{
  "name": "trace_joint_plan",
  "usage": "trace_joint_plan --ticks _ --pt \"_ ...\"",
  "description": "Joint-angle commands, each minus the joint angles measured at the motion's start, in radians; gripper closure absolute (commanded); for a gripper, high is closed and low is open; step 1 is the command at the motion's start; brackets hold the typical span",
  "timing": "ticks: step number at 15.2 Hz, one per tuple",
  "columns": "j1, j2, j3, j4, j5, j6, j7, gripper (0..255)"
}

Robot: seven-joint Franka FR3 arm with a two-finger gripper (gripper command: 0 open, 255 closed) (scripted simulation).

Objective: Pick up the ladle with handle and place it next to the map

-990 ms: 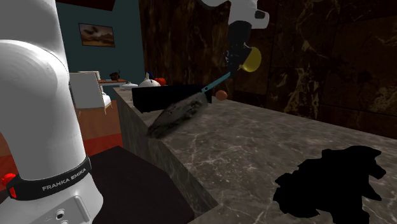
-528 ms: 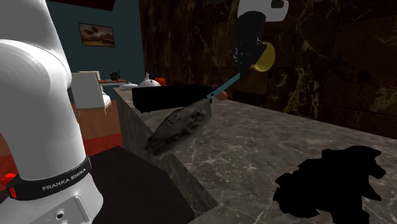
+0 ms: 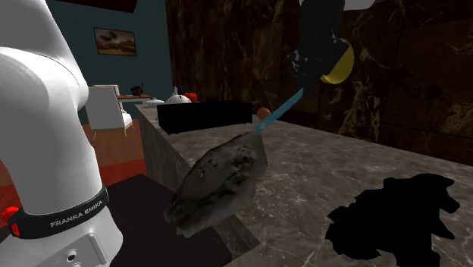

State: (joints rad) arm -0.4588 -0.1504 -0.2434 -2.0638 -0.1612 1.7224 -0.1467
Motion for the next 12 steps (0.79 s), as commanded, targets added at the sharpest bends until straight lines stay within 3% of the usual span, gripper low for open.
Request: trace_joint_plan --ticks 1,12 --pt "-0.023 -0.011 -0.028 -0.013 -0.017 0.008 -0.047 255" --pt "-0.145 0.005 -0.187 0.006 -0.083 0.053 -0.303 255"
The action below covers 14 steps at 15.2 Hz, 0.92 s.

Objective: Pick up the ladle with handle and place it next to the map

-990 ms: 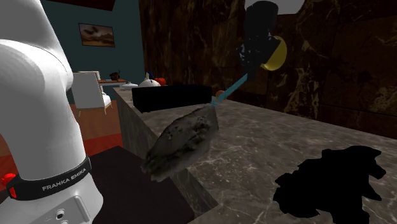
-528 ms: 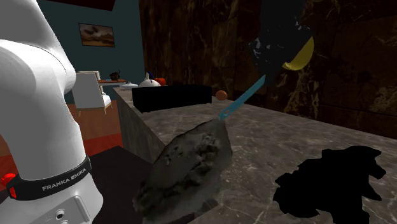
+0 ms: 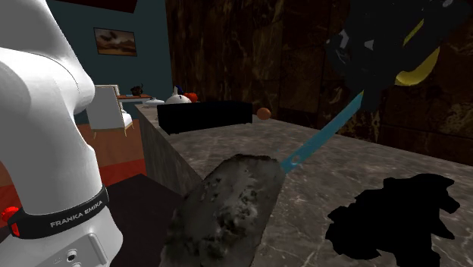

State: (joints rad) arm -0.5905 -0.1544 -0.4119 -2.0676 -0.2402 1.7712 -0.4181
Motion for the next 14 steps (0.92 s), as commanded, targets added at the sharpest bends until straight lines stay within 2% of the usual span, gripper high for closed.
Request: trace_joint_plan --ticks 1,8,14 --pt "-0.024 0.017 -0.033 0.018 -0.007 0.008 -0.057 255" --pt "-0.101 0.108 -0.137 0.107 0.004 0.041 -0.243 255" --pt "-0.181 0.235 -0.215 0.228 0.063 0.062 -0.420 255"
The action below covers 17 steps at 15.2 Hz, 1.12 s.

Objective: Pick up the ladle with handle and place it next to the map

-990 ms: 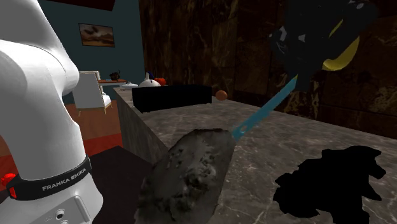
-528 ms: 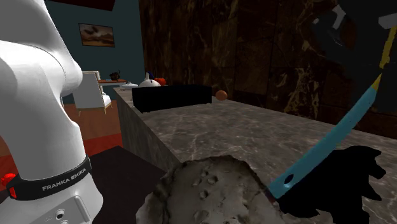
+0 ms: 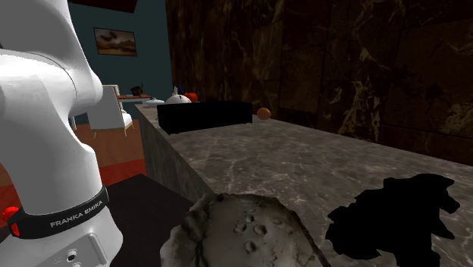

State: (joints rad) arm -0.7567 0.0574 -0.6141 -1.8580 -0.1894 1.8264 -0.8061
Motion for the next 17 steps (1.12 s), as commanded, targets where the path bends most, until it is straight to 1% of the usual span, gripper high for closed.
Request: trace_joint_plan --ticks 1,2,17 --pt "-0.031 0.049 -0.023 0.043 0.027 0.009 -0.063 255" --pt "-0.045 0.071 -0.031 0.065 0.040 0.010 -0.088 255" --pt "-0.059 0.133 -0.025 -0.073 0.068 0.199 -0.079 255"
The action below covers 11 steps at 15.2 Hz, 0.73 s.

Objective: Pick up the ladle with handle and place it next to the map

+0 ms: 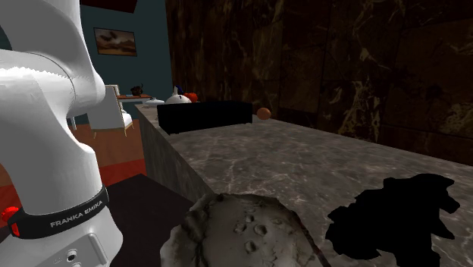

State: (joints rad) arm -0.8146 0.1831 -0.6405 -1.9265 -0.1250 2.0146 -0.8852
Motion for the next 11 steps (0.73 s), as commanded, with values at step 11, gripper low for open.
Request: trace_joint_plan --ticks 11 --pt "-0.018 0.083 0.014 -0.074 0.045 0.146 -0.007 255"
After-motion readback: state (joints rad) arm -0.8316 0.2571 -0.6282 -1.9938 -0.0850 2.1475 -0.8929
